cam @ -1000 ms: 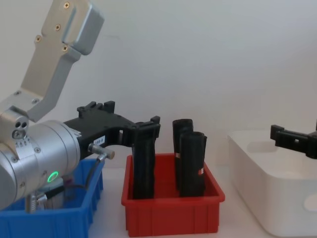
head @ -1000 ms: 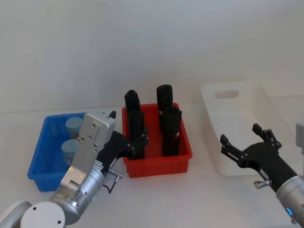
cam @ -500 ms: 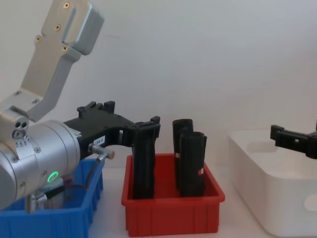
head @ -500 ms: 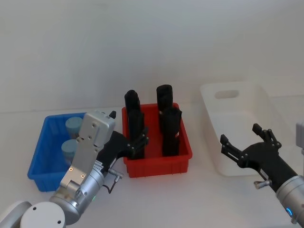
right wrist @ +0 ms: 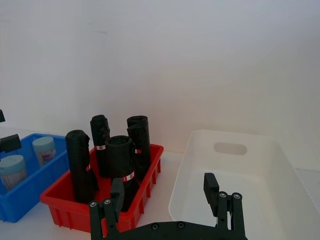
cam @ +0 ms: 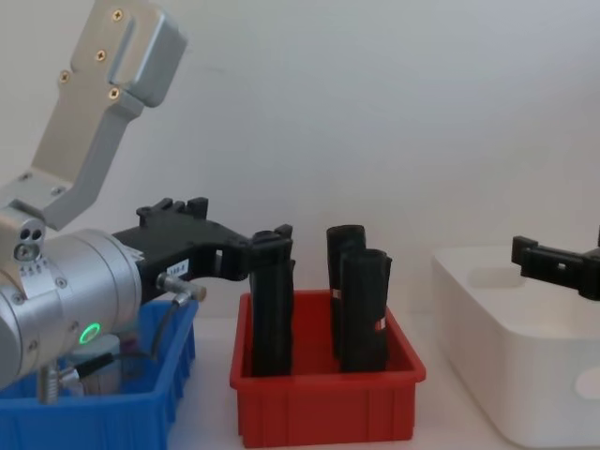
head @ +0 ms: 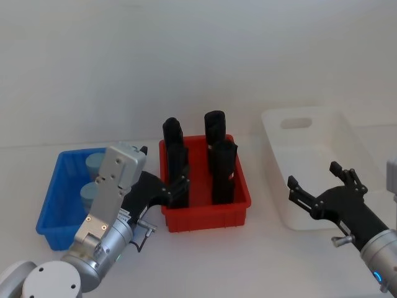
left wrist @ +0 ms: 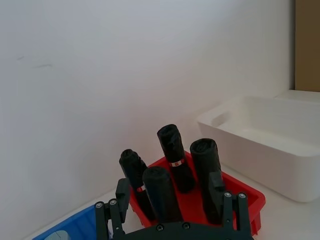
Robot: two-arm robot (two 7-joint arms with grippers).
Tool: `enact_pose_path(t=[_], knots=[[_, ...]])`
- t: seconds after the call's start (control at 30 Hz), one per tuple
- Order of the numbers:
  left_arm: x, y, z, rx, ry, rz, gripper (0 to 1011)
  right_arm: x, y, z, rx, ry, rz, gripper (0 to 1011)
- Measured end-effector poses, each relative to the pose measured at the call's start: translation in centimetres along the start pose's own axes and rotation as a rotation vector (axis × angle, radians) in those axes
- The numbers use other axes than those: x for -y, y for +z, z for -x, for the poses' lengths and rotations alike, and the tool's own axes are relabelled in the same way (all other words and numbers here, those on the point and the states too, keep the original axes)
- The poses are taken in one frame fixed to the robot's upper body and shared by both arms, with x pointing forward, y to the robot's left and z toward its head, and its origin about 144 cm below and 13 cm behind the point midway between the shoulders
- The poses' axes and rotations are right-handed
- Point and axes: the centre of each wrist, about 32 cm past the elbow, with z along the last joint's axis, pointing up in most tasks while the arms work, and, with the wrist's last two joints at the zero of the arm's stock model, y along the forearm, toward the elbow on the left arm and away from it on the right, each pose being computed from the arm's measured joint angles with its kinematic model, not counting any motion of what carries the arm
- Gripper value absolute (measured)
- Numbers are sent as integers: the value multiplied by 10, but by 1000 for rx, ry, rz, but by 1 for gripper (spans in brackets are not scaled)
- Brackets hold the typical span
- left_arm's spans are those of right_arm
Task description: Pick the cotton swabs from the blue box and place them into the white box.
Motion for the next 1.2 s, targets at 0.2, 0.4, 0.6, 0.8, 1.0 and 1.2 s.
enact_pose_path(t=[0.2, 0.4, 0.6, 0.8, 1.0, 1.2], knots=[[2, -1, -8, -23, 16, -39, 1000, 0, 0, 0, 0, 0, 0, 1001], [6, -4, -19, -49, 42, -89, 999, 0, 0, 0, 0, 0, 0, 1002], [11, -7, -32, -60, 76, -131, 1000, 0, 0, 0, 0, 0, 0, 1002], [16, -9, -47, -61, 116, -171, 1000, 0, 0, 0, 0, 0, 0, 1001], [19, -11, -59, -57, 147, -206, 1000, 0, 0, 0, 0, 0, 0, 1001], [23, -14, -70, -52, 174, -251, 1000, 0, 0, 0, 0, 0, 0, 1001]])
